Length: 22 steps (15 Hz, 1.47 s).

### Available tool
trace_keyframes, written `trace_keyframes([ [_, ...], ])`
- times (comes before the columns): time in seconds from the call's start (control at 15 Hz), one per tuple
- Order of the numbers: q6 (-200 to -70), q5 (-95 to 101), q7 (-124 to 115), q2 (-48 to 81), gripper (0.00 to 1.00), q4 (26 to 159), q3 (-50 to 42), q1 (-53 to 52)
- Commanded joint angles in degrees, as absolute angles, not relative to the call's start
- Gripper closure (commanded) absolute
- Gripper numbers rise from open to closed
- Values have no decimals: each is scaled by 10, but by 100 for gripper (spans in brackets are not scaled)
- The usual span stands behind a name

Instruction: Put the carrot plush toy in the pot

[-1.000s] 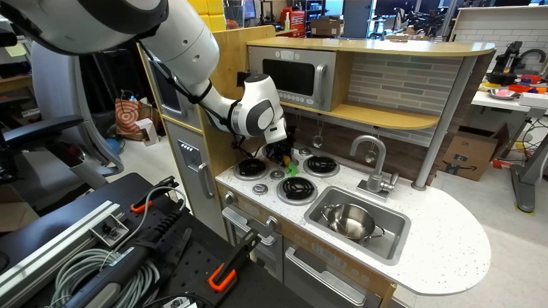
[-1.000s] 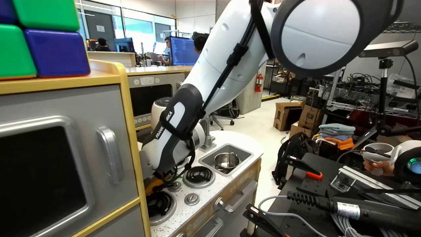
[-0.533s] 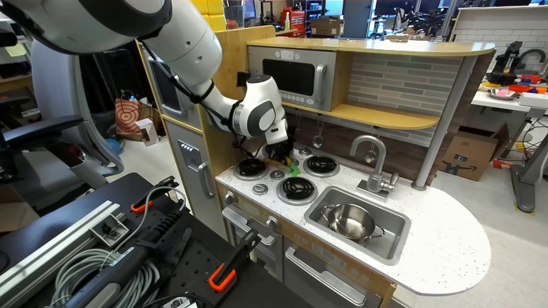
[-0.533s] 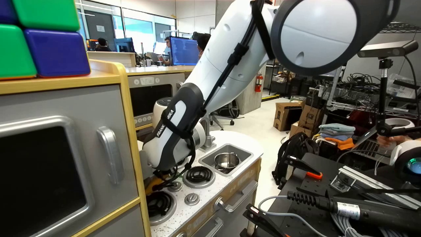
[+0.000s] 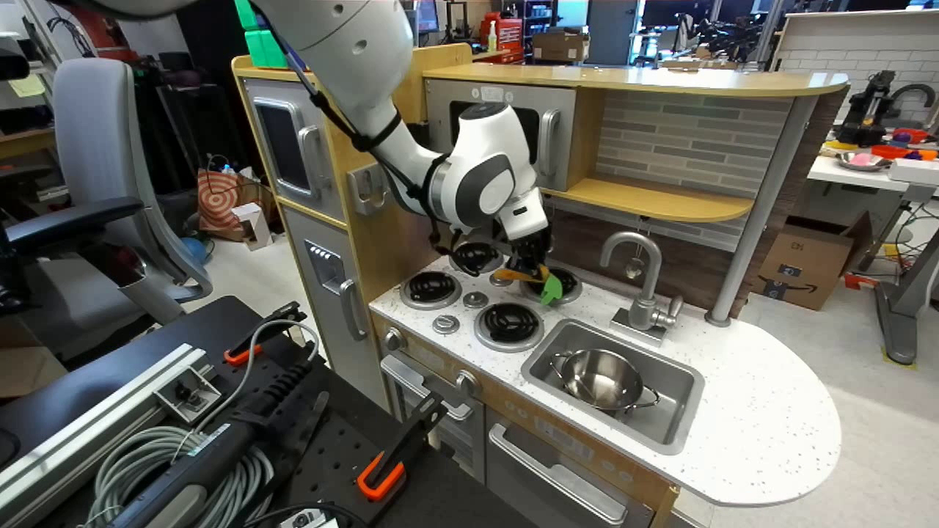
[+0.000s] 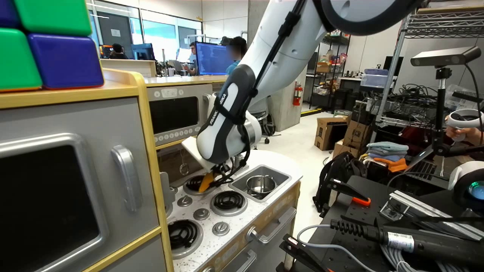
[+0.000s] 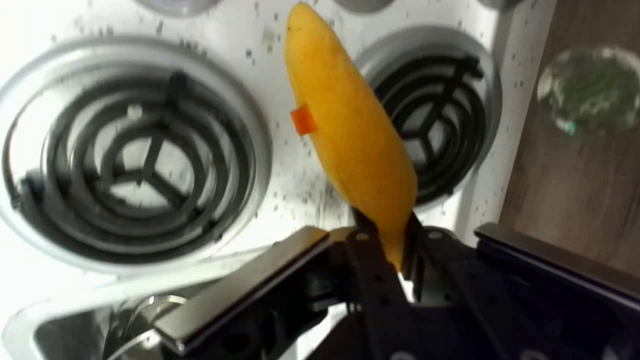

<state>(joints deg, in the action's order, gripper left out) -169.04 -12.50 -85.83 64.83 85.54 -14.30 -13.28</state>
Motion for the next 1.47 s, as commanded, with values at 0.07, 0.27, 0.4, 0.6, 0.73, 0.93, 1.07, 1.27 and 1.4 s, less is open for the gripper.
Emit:
trace_keyframes([
  [0.07,-1712,-123,-847,576,97,975,-198,-126],
  [0.27,-1711,-126,-875,592,97,985,-257,-133],
  [0.4,-1710,-126,-899,610,97,987,-296,-140],
  [0.6,-1707,-123,-917,620,97,988,-315,-146],
  [0.73,-1707,-124,-921,620,60,988,-310,-142],
  [0.93,-1712,-123,-922,613,40,993,-302,-142],
  [1.07,-1718,-122,-916,602,22,1000,-295,-145],
  [1.27,-1747,-125,-899,572,1,1026,-281,-143],
  [1.4,-1789,-128,-875,531,0,1062,-260,-135],
])
